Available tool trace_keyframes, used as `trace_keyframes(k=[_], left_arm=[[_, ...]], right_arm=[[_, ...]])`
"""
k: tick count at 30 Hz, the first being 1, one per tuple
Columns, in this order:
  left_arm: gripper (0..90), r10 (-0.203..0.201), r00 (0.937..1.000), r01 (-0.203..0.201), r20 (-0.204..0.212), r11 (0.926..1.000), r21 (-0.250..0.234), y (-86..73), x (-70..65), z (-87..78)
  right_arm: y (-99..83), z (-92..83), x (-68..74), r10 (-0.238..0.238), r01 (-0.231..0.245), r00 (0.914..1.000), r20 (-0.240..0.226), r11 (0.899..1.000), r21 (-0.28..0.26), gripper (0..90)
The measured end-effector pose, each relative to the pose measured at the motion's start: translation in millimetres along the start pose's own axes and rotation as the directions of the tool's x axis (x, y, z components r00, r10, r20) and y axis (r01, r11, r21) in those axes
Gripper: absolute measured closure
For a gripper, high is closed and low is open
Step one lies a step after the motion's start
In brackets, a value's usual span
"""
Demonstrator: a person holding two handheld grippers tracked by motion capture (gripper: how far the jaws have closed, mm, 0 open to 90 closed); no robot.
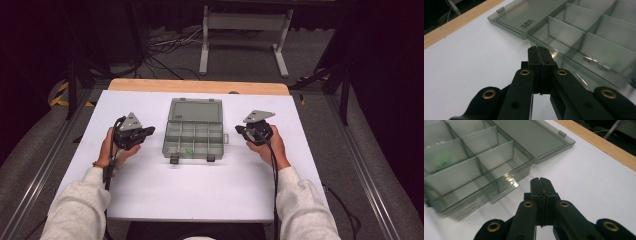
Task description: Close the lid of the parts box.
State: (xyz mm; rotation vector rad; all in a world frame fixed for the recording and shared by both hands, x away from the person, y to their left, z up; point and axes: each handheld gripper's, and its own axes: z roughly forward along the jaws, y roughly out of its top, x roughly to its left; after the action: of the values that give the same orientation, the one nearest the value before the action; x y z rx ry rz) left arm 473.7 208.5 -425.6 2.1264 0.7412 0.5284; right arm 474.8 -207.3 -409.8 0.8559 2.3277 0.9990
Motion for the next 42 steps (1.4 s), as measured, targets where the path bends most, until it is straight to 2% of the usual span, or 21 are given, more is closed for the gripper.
trace_keyframes(k=[1, 3, 5, 8, 11, 14, 19, 20, 21, 23, 24, 30, 31, 35, 40, 42], left_arm=[[90.0, 0.004, 1.0000, -0.004, -0.005, 0.9999, 0.011, 2.7, 1.9, 4.0], [90.0, 0.003, 1.0000, -0.003, -0.009, 0.9996, 0.029, 9.0, 6.1, 15.0], [90.0, 0.011, 0.9999, -0.010, -0.012, 0.9983, 0.058, 13.7, 10.6, 25.5], [90.0, -0.018, 0.9995, 0.020, -0.026, 0.9967, 0.079, 18.4, 19.6, 38.9], [90.0, -0.048, 0.9987, 0.050, -0.015, 0.9950, 0.087, 20.8, 26.5, 48.3], [90.0, -0.046, 0.9989, 0.047, -0.013, 0.9917, 0.119, 23.4, 28.2, 57.7], [90.0, -0.052, 0.9986, 0.053, -0.012, 0.9868, 0.153, 25.8, 29.1, 69.6], [90.0, -0.032, 0.9992, 0.036, -0.025, 0.9847, 0.170, 26.2, 28.6, 73.1], [90.0, -0.035, 0.9991, 0.039, -0.025, 0.9832, 0.178, 26.0, 27.5, 75.4], [90.0, -0.034, 0.9991, 0.038, -0.025, 0.9806, 0.192, 24.2, 26.6, 80.7], [90.0, -0.035, 0.9991, 0.039, -0.024, 0.9759, 0.215, 22.8, 26.7, 83.6], [90.0, -0.027, 0.9990, 0.034, -0.035, 0.9779, 0.206, 23.1, 28.0, 88.3], [90.0, -0.041, 0.9985, 0.047, -0.036, 0.9783, 0.202, 23.3, 27.8, 89.3], [90.0, -0.028, 0.9981, 0.039, -0.055, 0.9763, 0.213, 26.8, 26.6, 92.6], [90.0, -0.028, 0.9974, 0.041, -0.066, 0.9773, 0.208, 28.8, 27.6, 96.2], [89.9, -0.040, 0.9964, 0.054, -0.075, 0.9790, 0.197, 28.8, 28.7, 97.7]], right_arm=[[3.9, 5.9, -1.7, -0.010, 0.010, 1.0000, 0.001, 1.000, 0.009, 90.0], [9.7, 15.4, -5.2, 0.005, -0.004, 0.9999, -0.015, 1.000, 0.028, 90.0], [17.4, 29.4, -8.7, -0.014, 0.014, 0.9999, 0.000, 0.997, 0.075, 90.0], [22.8, 43.9, -15.5, 0.005, -0.004, 1.0000, -0.003, 0.994, 0.108, 90.0], [26.4, 58.2, -21.1, 0.008, -0.008, 1.0000, -0.004, 0.989, 0.146, 90.0], [28.6, 67.8, -21.8, -0.008, 0.007, 1.0000, 0.004, 0.983, 0.181, 90.0], [28.9, 78.3, -24.5, -0.012, 0.015, 0.9998, -0.017, 0.976, 0.218, 90.0], [29.1, 79.6, -24.6, -0.013, 0.016, 0.9998, -0.017, 0.974, 0.225, 90.0], [29.4, 81.7, -24.7, -0.017, 0.021, 0.9997, -0.018, 0.973, 0.232, 90.0], [29.9, 85.2, -24.1, -0.018, 0.023, 0.9995, -0.025, 0.971, 0.236, 90.0], [30.3, 87.6, -23.2, -0.025, 0.030, 0.9994, -0.023, 0.969, 0.245, 90.0], [33.5, 93.2, -22.4, -0.039, 0.044, 0.9989, -0.024, 0.969, 0.243, 90.0], [33.5, 93.7, -22.8, -0.040, 0.045, 0.9989, -0.026, 0.970, 0.239, 90.0], [32.6, 95.7, -27.7, -0.003, 0.012, 0.9992, -0.040, 0.975, 0.220, 90.0], [34.3, 98.7, -28.0, -0.009, 0.015, 0.9996, -0.028, 0.977, 0.214, 90.0], [34.8, 100.2, -28.4, -0.007, 0.011, 0.9998, -0.021, 0.978, 0.207, 90.0]])
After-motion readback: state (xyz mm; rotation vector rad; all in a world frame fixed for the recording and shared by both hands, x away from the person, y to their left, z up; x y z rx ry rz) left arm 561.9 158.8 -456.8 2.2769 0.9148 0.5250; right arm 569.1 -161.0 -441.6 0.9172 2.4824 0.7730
